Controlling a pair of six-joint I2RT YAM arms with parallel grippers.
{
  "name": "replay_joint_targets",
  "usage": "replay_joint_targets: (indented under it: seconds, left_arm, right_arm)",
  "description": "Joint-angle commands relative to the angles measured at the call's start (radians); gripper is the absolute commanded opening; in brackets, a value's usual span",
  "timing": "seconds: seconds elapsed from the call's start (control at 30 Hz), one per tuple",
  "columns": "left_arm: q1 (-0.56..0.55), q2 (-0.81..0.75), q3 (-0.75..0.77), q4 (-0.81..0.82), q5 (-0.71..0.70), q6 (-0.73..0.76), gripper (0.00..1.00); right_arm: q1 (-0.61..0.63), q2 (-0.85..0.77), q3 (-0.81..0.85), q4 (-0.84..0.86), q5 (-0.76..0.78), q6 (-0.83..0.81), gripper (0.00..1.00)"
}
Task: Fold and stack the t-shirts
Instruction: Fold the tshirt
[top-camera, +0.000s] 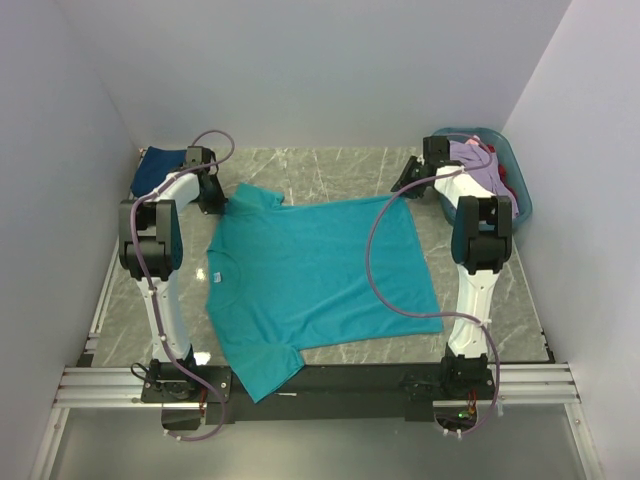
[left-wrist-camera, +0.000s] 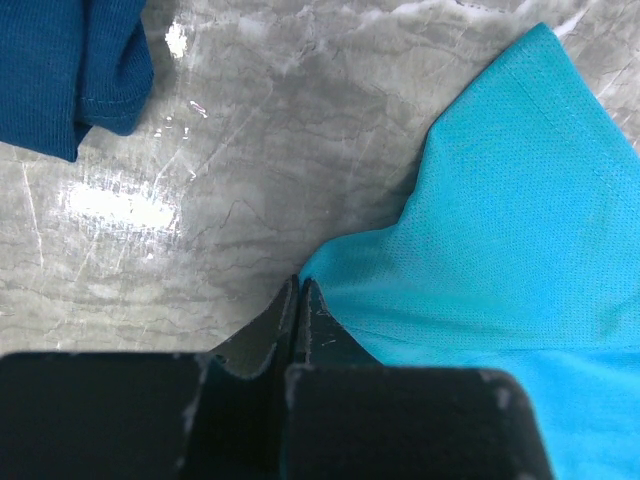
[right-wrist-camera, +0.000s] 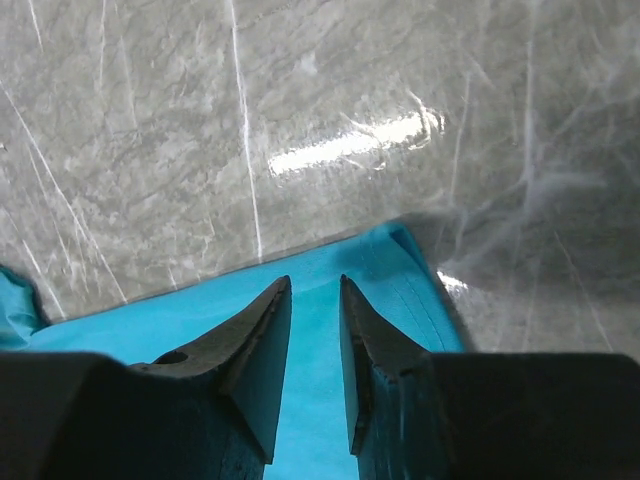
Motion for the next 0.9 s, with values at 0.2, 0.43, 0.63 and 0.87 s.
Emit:
replay_joint_targets:
  seconds: [0.2,0.43,0.63,0.87]
  left_arm:
    - [0.002,0.044,0.008,-0.014,-0.008,0.004,0.01]
    - [0.005,0.044,0.013,-0.017,-0.031,0.004,0.01]
    - [0.005,0.053,0.02,-0.019,-0.02,0.009,0.01]
    - [0.005,0.053,0.014,-0.03,-0.042,0.02,0.01]
  right_arm:
    - [0.006,0.083,0.049,-0.018,0.033,0.04,0.24]
    - [0.001,0.105,0.101,-0.042,0.111,0.031,0.33]
    - [0.001,0.103,0.131,-0.046,0.08,0.004,0.4]
    - [0.001,0.094,0.12,-0.052,0.129,0.023,0.4]
